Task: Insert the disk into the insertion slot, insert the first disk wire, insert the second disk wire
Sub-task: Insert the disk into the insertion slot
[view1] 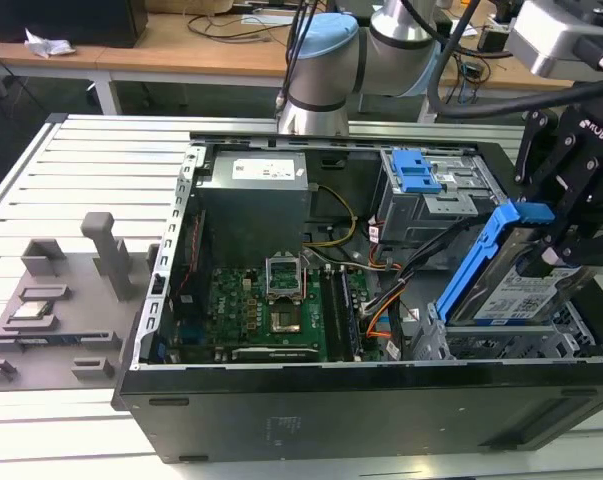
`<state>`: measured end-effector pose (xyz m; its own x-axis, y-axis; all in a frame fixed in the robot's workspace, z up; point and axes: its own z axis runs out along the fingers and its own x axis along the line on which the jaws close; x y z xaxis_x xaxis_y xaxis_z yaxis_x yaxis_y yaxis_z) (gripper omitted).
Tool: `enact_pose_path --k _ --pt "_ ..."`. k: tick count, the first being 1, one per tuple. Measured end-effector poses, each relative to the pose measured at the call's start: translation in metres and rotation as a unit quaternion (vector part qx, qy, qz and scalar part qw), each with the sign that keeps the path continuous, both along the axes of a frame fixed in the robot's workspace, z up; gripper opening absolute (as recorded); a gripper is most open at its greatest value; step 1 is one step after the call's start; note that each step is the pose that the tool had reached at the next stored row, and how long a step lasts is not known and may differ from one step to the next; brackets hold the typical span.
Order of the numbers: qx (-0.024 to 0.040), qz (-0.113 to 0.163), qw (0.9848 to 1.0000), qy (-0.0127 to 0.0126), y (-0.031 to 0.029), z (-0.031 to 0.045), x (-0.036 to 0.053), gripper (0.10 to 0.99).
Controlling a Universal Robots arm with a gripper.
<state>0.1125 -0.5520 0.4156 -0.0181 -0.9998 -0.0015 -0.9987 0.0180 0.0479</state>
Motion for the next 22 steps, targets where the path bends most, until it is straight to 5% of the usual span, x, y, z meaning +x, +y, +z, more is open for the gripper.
enact_pose_path --k 13,22 --pt "0.0001 0.0 1.0 0.0005 0.0 -0.0232 0.0 0.361" --pt "0.0002 0.0 1.0 0.0005 0.0 -0.0244 0.0 0.439"
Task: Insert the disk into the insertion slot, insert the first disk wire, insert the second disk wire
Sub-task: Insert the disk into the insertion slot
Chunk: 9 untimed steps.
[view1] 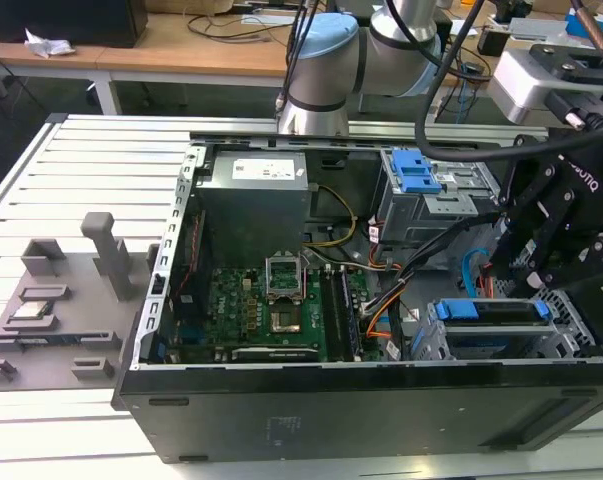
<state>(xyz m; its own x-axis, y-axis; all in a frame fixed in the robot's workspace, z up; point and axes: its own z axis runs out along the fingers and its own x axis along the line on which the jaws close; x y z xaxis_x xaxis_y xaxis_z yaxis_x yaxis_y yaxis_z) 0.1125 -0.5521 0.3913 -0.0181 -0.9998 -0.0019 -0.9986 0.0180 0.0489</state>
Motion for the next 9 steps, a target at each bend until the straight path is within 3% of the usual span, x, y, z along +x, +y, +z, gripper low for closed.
enact_pose_path --k 3,5,6,9 --pt "-0.0002 0.0 1.0 0.0 0.0 0.0001 0.0 0.424" --pt "-0.0001 0.0 1.0 0.0 0.0 0.0 0.0 0.294" --pt "-0.0002 0.0 1.0 0.0 0.0 0.0 0.0 0.173" --pt "-0.0001 0.0 1.0 0.0 0.0 -0.0001 0.0 0.114"
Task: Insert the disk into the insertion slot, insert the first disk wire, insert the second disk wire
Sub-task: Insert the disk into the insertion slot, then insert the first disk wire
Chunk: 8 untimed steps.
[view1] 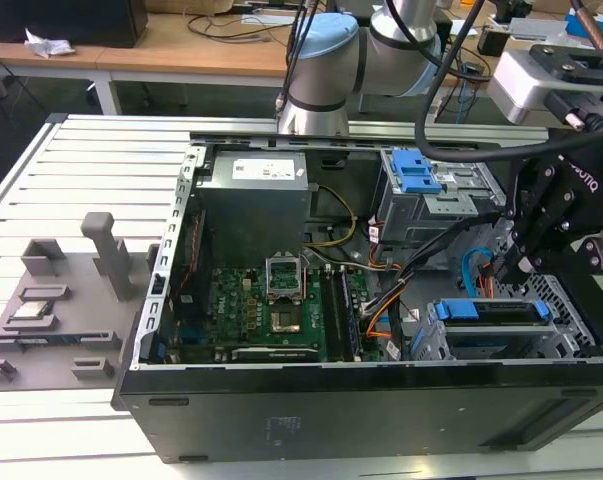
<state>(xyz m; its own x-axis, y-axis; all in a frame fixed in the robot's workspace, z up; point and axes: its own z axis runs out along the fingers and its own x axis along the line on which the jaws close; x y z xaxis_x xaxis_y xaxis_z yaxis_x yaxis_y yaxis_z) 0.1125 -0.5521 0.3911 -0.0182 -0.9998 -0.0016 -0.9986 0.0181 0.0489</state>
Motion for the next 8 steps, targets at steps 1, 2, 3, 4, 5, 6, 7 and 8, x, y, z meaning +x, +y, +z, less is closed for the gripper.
enact_pose_path --k 1,2,3,4,5,6,7,8 --pt "0.0 0.0 1.0 0.0 0.0 0.0 0.0 0.106" --pt "0.0 0.0 1.0 0.0 0.0 0.0 0.0 0.106" --pt "0.0 0.0 1.0 0.0 0.0 -0.0001 0.0 0.106" --pt "0.0 0.0 1.0 0.0 0.0 -0.0001 0.0 0.106" --pt "0.0 0.0 1.0 0.0 0.0 -0.0002 0.0 0.106" --pt "0.0 0.0 1.0 0.0 0.0 -0.0002 0.0001 0.106" --pt "0.0003 0.0 1.0 0.0 0.0 -0.0005 0.0022 0.106" --pt "0.0 0.0 1.0 0.0003 0.0 -0.0005 0.0138 0.106"
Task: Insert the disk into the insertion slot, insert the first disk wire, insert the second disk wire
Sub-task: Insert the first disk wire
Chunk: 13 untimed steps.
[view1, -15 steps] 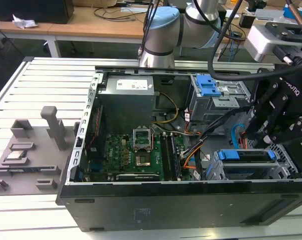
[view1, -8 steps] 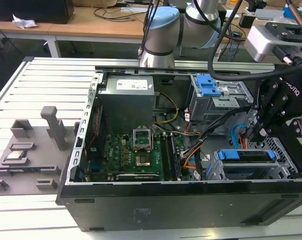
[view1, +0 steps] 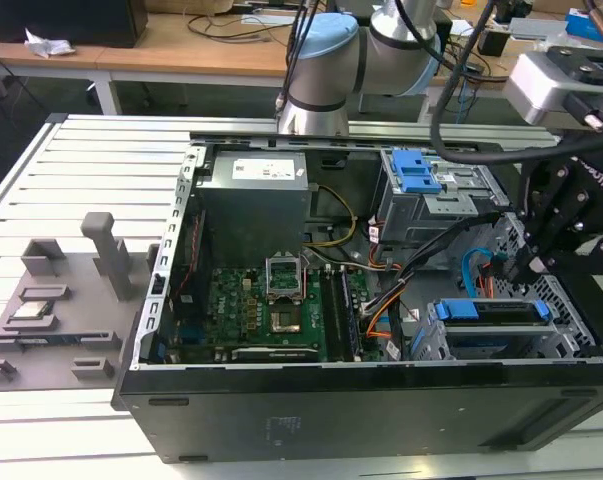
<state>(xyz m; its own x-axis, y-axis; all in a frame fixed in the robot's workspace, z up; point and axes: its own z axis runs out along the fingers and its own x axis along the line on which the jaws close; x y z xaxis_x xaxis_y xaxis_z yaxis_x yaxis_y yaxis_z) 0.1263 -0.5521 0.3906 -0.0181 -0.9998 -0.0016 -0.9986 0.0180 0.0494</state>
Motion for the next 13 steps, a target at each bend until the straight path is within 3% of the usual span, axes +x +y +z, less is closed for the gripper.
enact_pose_path --k 3,5,6,8,9,11,13 --pt "0.0 0.0 1.0 0.001 0.0016 -0.0007 0.0167 0.106" --pt "0.0 0.0 1.0 0.002 0.0057 -0.002 0.0265 0.106" --pt "-0.0004 0.0 1.0 0.0022 0.0108 -0.0041 0.0294 0.106" --pt "-0.0006 0.0 1.0 0.0023 0.0185 -0.008 0.0296 0.106" --pt "-0.0007 0.0 1.0 0.0023 0.0277 -0.0136 0.0296 0.106" --pt "-0.0011 0.0 1.0 0.0023 0.0363 -0.0197 0.0267 0.106" --pt "-0.003 0.0 1.0 0.0023 0.0368 -0.0212 0.025 0.106"
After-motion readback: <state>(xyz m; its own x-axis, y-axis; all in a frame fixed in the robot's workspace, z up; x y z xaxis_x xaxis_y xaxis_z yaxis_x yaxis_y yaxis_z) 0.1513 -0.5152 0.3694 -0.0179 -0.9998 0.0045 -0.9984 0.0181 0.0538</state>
